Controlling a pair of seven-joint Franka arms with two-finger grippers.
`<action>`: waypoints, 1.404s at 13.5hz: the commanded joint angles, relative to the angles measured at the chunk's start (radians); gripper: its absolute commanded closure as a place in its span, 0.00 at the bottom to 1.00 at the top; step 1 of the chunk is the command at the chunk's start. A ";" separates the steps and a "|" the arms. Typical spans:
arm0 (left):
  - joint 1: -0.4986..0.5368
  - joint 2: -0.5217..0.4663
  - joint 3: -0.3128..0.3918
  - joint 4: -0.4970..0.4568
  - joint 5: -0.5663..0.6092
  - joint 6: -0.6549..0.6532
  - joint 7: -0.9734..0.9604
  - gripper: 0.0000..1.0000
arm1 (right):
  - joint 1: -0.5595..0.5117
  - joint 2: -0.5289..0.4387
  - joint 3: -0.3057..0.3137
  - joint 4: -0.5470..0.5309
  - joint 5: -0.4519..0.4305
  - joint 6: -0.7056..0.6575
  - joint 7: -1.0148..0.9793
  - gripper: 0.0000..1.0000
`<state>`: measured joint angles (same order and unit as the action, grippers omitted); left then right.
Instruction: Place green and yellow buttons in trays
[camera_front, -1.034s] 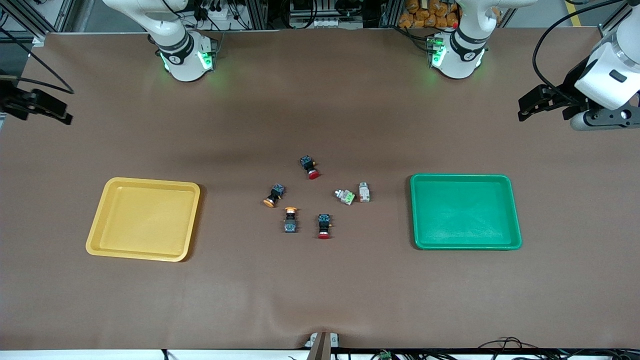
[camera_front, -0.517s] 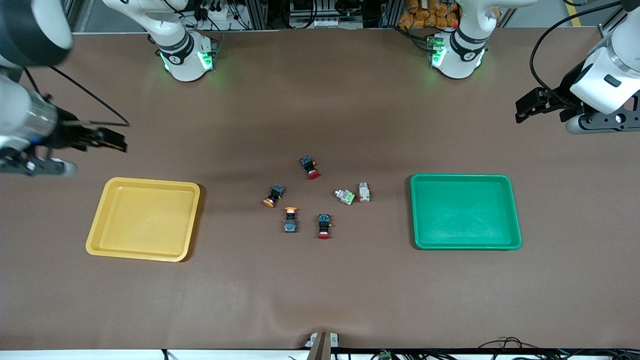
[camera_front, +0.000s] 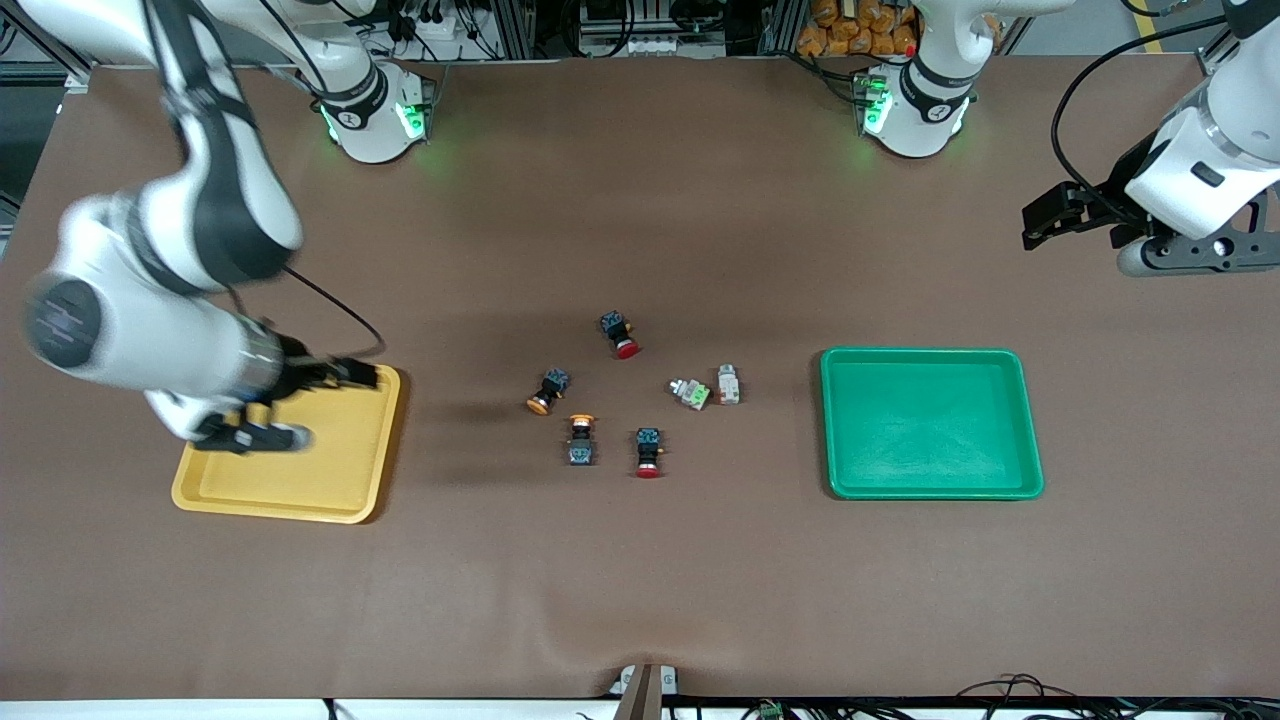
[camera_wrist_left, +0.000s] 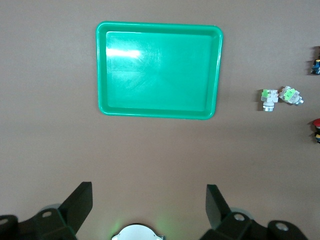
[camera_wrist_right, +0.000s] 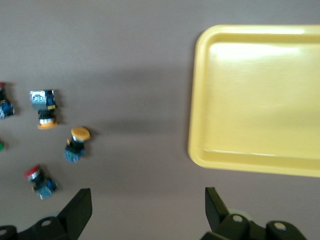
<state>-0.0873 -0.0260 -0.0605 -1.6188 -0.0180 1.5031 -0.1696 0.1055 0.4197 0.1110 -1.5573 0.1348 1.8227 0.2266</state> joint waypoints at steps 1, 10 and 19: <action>-0.008 0.047 -0.002 0.020 0.009 -0.024 -0.008 0.00 | 0.104 0.117 -0.004 0.028 0.017 0.079 0.164 0.00; -0.026 0.199 -0.117 -0.143 0.010 0.254 -0.171 0.00 | 0.290 0.269 -0.004 -0.058 0.137 0.309 0.491 0.00; -0.147 0.403 -0.140 -0.316 0.027 0.779 -0.153 0.00 | 0.318 0.304 -0.004 -0.099 0.138 0.374 0.493 0.42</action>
<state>-0.1997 0.3604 -0.2026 -1.9429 -0.0152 2.2456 -0.3167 0.4150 0.7229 0.1139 -1.6493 0.2527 2.1844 0.7087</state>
